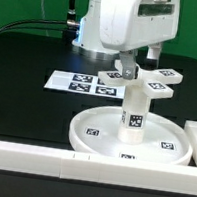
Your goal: Assemble round table
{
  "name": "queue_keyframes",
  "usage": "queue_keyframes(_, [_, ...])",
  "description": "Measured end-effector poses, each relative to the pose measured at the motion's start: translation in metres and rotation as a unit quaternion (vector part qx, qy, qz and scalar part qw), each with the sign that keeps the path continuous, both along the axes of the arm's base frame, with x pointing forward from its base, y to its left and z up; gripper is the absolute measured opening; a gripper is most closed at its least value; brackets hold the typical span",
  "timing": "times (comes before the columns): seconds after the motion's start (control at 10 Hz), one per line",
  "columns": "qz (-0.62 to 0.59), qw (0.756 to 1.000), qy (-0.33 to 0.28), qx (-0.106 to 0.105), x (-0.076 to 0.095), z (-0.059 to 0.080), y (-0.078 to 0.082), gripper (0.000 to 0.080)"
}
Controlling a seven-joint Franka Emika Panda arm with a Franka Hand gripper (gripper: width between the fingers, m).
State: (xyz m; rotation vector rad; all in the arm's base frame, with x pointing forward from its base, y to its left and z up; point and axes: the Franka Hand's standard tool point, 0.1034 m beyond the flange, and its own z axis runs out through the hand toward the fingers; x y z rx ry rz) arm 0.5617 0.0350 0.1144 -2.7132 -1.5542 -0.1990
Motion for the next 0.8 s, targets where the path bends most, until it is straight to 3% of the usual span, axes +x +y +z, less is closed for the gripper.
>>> queue_keyframes(0.8, [-0.004, 1.0, 0.008, -0.004, -0.0029, -0.0082, -0.0011, 0.0649])
